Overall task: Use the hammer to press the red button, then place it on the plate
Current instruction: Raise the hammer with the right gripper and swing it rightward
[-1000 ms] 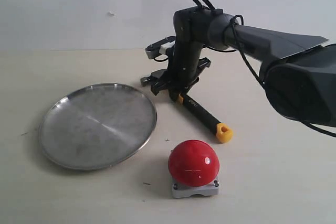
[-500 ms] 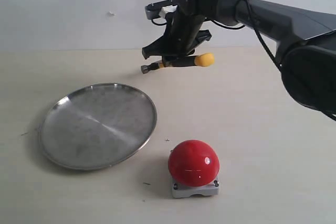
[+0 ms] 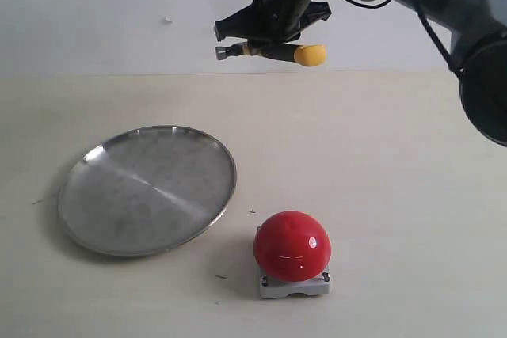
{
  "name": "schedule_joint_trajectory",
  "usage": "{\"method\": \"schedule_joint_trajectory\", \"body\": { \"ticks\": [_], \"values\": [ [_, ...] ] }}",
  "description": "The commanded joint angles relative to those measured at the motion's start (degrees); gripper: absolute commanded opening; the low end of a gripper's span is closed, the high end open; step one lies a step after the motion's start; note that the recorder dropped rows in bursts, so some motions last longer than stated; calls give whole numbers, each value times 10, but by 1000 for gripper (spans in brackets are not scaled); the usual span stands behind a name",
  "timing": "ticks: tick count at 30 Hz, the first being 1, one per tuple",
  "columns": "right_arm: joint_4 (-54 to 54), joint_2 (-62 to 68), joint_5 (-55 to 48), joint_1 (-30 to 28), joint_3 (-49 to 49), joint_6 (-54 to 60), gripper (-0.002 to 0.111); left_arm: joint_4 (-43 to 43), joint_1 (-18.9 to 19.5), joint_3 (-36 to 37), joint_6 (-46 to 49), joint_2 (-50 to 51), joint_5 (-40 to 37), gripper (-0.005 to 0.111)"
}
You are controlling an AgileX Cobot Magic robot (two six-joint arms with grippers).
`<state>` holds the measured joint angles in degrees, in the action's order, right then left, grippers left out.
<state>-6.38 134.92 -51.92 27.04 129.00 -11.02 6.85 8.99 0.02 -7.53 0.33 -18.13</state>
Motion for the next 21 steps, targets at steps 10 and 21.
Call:
{"method": "schedule_joint_trajectory", "body": {
  "ticks": [10,21],
  "values": [
    [-117,-235,381,-2,-398,-112,0,0,-4,0,0,-3,3,0],
    [10,-418,981,-7,-791,25,0,0,-4,0,0,-3,3,0]
  ]
}}
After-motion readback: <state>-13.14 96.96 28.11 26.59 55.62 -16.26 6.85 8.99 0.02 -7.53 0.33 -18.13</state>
